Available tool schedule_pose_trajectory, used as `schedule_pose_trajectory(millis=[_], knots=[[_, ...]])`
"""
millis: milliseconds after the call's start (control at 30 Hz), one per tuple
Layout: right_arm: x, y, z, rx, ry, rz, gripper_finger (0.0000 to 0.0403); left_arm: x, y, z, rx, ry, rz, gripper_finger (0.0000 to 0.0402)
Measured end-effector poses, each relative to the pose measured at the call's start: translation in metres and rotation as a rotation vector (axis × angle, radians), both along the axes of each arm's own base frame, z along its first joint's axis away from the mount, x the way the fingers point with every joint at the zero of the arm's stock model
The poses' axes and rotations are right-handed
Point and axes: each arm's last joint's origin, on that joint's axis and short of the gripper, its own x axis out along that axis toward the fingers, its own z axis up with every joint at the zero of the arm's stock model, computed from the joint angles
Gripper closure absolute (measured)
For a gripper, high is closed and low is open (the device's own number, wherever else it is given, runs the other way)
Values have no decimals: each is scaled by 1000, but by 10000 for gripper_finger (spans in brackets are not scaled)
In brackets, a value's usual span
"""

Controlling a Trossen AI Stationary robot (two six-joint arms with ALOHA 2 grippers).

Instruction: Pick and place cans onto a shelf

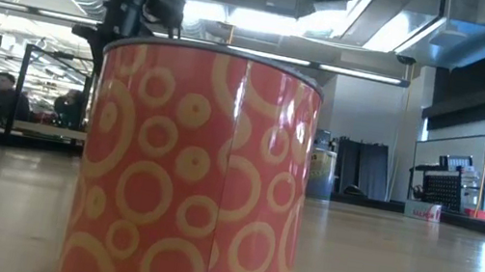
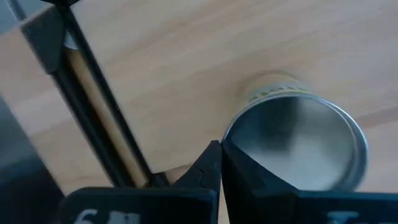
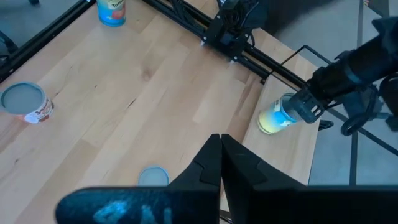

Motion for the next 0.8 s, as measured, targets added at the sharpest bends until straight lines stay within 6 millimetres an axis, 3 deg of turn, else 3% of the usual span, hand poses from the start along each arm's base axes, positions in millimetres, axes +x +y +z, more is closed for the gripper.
schedule_pose_trajectory(millis=[200,800], knots=[[0,0,0,0,0,0,393,3,5,-10,2,65,-13,401],[0,0,0,0,0,0,393,-1,0,0,19,42,-68,401]])
